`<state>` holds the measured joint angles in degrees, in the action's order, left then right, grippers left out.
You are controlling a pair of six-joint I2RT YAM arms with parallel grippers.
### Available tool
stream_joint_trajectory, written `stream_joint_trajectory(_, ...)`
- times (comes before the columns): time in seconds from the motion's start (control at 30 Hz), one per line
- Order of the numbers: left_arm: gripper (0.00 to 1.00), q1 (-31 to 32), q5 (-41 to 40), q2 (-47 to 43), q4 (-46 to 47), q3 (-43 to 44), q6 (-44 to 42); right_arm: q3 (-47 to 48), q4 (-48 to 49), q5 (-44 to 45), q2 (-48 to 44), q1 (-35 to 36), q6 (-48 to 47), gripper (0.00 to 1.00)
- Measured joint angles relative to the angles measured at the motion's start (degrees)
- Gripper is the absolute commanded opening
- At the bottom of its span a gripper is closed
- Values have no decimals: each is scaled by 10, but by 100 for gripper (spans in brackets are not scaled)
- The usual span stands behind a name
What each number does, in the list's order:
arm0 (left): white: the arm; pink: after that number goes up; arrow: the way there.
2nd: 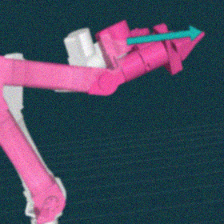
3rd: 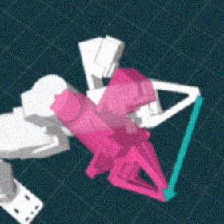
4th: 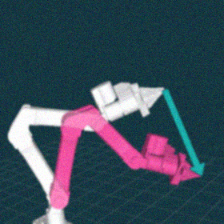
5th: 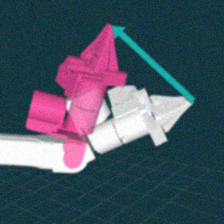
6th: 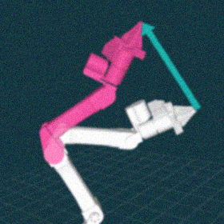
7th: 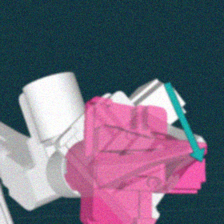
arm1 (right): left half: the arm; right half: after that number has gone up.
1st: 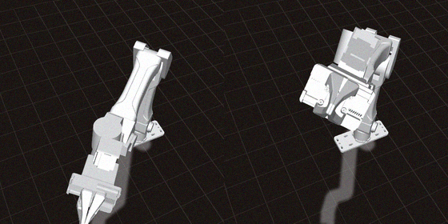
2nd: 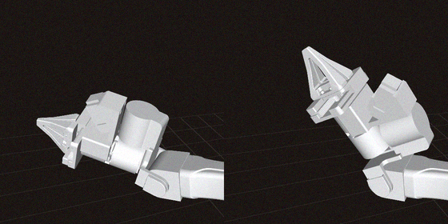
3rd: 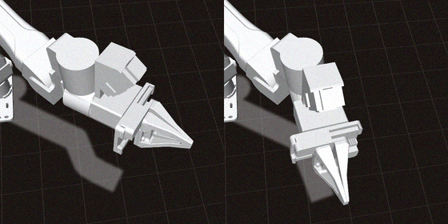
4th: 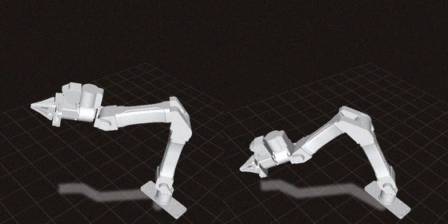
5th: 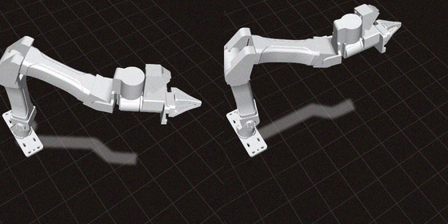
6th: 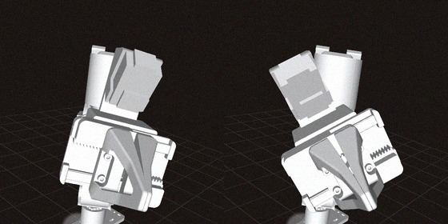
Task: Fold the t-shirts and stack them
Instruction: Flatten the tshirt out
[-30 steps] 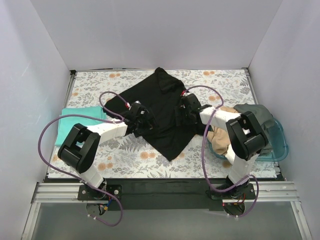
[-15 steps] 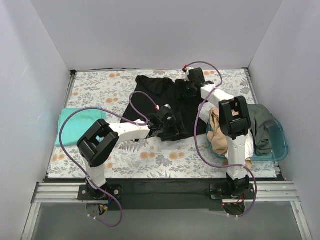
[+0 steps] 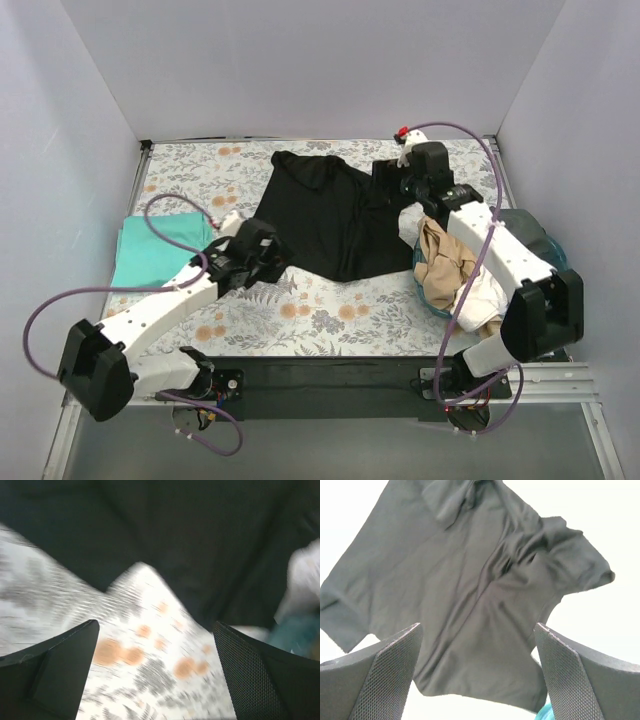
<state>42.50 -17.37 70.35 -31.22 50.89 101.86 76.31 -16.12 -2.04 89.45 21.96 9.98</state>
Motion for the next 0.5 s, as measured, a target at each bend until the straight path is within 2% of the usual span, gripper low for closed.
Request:
stream_joint_trajectory(0.13, 98, -138, -19, -47, -49, -78, 10, -117, 11, -1, -97, 18, 25, 98)
stream_joint_trajectory(0.23, 98, -218, -17, -33, -59, -103, 5, -203, 20, -15, -158, 24, 47, 98)
stream_joint_trajectory(0.33, 96, -272, -2, 3, -39, -104, -10, -273, 24, -38, -221, 24, 60, 98)
stream_joint_trajectory(0.47, 83, -323, 19, 67, -10, -95, -31, -316, 30, -66, -289, 24, 69, 98)
stream_joint_trajectory(0.5, 74, -330, 22, 80, -4, -93, -35, -323, 35, -70, -304, 24, 71, 98)
